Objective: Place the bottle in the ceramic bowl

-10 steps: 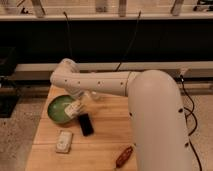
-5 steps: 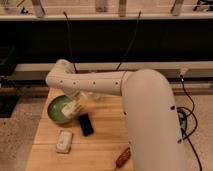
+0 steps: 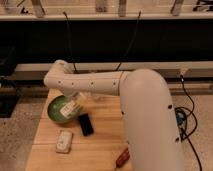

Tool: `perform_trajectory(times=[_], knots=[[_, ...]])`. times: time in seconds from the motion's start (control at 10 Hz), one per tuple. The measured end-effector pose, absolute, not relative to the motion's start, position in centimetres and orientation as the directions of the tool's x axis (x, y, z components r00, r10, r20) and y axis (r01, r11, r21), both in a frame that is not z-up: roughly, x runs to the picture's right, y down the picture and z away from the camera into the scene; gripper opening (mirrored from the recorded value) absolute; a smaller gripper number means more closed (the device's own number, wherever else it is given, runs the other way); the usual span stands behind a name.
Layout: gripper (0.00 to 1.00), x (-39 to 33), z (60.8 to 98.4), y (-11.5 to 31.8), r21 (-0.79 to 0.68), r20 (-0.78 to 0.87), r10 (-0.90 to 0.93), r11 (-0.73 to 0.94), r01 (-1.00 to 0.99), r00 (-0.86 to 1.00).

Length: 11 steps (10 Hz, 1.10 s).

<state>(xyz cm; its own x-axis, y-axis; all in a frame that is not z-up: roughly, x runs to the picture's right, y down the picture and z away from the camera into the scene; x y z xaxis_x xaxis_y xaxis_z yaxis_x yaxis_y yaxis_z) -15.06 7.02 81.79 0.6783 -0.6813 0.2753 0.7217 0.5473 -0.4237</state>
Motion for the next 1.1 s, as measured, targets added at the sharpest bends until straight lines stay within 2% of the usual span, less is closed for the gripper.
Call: perform_trajectory(times=[0.5,0.8,1.1], knots=[[0.00,-16.0,81.9,7.0,-0.402,0.289,-0.698,0.533,0.745,0.655],[0.05,-15.9,81.9,6.9,-0.397,0.292,-0.706,0.523,0.754,0.645],[0.05,-16.2,82.0,6.9,-0.385,0.301,-0.715,0.514,0.766,0.631]])
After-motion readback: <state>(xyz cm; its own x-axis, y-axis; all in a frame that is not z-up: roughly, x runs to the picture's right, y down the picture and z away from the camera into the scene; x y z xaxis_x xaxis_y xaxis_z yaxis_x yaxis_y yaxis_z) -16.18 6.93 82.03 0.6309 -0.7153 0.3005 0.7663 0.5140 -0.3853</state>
